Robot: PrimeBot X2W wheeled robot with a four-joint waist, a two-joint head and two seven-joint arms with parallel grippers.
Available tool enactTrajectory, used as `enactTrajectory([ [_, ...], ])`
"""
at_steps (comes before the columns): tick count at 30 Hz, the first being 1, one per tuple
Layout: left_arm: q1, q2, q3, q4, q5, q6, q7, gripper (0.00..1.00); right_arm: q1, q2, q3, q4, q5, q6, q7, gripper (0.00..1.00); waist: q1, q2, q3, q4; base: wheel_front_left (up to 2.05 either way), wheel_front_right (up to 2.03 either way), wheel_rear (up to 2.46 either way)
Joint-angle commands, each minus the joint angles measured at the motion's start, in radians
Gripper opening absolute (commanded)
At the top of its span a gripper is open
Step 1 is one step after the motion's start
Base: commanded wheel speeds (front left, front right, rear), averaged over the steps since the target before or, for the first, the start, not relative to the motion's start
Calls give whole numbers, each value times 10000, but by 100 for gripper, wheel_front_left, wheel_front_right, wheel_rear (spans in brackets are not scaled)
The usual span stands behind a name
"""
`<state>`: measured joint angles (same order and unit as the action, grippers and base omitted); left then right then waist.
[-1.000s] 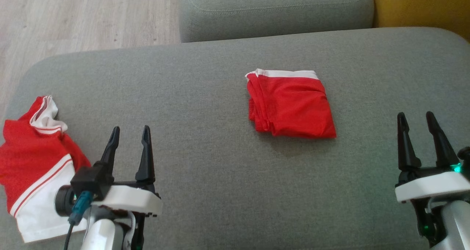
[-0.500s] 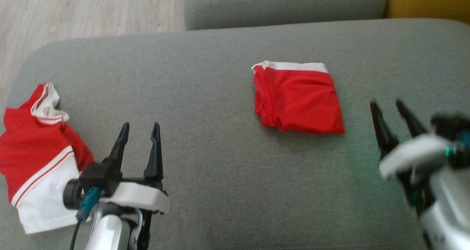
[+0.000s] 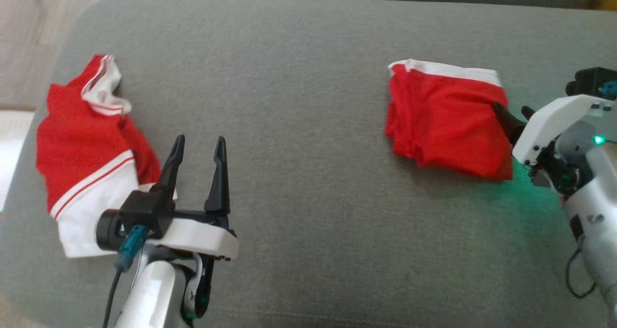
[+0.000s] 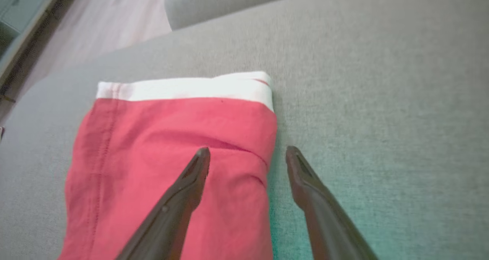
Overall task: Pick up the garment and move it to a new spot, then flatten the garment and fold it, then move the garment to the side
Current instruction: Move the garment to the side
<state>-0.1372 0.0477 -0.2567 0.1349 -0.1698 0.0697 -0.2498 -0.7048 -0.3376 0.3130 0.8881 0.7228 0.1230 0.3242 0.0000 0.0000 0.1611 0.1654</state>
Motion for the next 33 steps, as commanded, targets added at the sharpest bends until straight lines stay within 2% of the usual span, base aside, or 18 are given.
enactTrajectory([
  [1,-495,26,205,-342,-40,56,-120,100,-475,-188,196,71,154,77,313,100,0,0,239,327,0,0,0],
  [6,-568,26,91,-354,-60,116,-120,100,-973,-128,293,1408,590,77,1590,100,0,0,376,589,0,0,0],
  [9,-577,26,60,-349,-54,140,-120,100,-1091,-56,403,1787,793,77,2081,100,0,0,404,642,0,0,0],
  [10,-579,26,60,-346,-50,150,-120,100,-1104,-21,439,1795,878,77,2126,96,0,0,408,642,0,0,0],
  [11,-570,26,74,-335,-34,165,-120,100,-1097,3,523,1706,1011,77,2001,15,0,0,391,611,0,0,0],
  [12,-563,26,79,-327,-13,165,-120,100,-1078,-3,585,1659,1046,77,1872,0,0,0,362,573,0,0,0],
  [21,-551,26,49,-281,127,-97,-120,100,-921,-167,1019,1420,1272,77,386,0,0,0,-169,-164,0,0,0],
  [33,-712,26,-753,80,-58,-763,-120,100,-773,-480,1907,1304,1737,77,-36,0,0,0,-613,-2693,0,0,0],
])
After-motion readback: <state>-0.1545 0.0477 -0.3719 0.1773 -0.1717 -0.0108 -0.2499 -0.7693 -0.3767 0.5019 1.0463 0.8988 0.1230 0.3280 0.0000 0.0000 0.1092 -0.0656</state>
